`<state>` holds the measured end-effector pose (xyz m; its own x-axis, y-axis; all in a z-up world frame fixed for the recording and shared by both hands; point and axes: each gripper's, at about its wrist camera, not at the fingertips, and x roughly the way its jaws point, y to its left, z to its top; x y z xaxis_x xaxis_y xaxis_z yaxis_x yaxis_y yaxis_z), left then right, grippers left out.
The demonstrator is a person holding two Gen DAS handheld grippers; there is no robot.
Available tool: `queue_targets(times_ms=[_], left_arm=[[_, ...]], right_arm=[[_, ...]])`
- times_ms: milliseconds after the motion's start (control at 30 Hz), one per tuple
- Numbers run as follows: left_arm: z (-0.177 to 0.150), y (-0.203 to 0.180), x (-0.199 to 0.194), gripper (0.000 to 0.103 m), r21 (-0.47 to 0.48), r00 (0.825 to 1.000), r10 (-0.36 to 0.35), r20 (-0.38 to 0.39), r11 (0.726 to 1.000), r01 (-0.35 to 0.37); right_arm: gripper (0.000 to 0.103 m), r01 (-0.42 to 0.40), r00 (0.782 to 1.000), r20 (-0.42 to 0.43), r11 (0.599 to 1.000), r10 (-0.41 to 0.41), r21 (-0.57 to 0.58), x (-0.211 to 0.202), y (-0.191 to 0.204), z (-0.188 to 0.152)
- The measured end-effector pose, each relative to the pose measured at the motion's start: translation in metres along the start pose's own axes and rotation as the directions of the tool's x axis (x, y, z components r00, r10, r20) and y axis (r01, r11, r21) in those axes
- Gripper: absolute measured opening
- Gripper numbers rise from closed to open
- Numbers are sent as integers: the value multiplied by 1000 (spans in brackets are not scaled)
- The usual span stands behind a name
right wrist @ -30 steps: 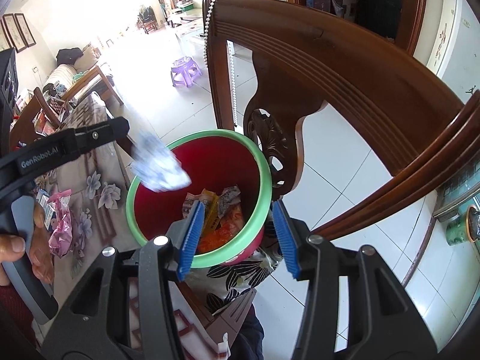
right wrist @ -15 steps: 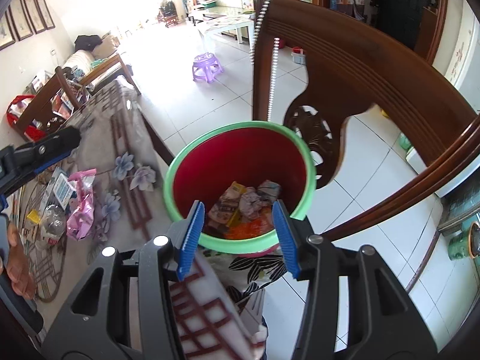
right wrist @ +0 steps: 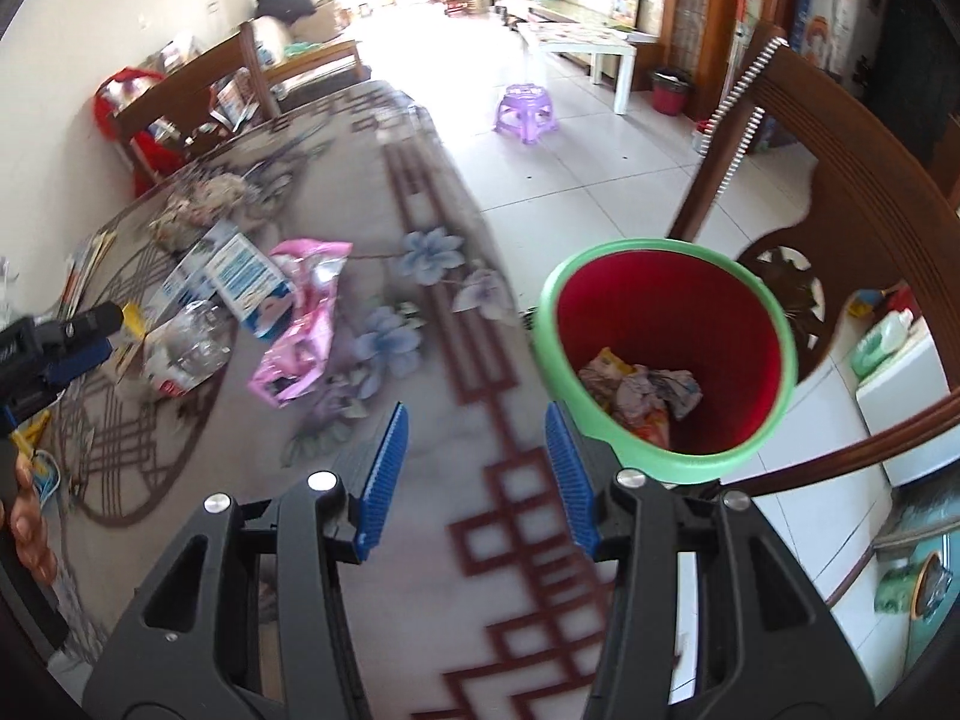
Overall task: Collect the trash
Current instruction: 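Grasp the yellow iced-tea carton with the left tool while the right tool grasps the clear water bottle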
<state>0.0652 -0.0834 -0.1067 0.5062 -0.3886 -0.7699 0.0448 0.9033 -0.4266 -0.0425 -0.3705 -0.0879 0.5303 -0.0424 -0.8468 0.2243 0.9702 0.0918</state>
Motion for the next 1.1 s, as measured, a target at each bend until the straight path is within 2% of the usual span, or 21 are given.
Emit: queue_targets(times_ms=[133,167,267,467,567,733,833,933,1067,1100], left_arm=[[29,56,5,72,-152,997,73,10,986,-70],[36,71,12,72,-192,995,95,-9,977,-95],[49,97,35,72,-278,994,89,-66,955,-104],[62,131,74,76,-353,986,101,-136,925,-143],[65,143,85,76,-396,988,52,-144,912,-105],[61,144,82,69,-344,991,15,-135,937,-61],[56,154,75,67,-334,990,2,-143,941,-51],[50,162,62,67,-297,988,21,-155,953,-67],[28,178,40,67,-255,981,67,-183,960,-113],[22,184,36,66,-250,977,83,-198,959,-132]], right_arm=[[48,-33,999,-10,999,33,-16,3,28,-3],[48,-36,999,-15,999,36,-22,4,35,-4],[48,-39,999,-30,998,38,-39,6,50,-7],[48,-31,998,-63,997,27,-67,13,67,-7],[48,-35,997,-77,994,27,-104,19,78,0],[48,-85,994,-85,972,68,-220,29,107,23],[49,-152,986,-119,932,119,-329,42,136,41],[55,-239,968,-178,874,179,-422,56,166,58],[55,-328,941,-264,766,212,-553,76,209,68],[56,-354,931,-302,722,208,-594,84,221,67]])
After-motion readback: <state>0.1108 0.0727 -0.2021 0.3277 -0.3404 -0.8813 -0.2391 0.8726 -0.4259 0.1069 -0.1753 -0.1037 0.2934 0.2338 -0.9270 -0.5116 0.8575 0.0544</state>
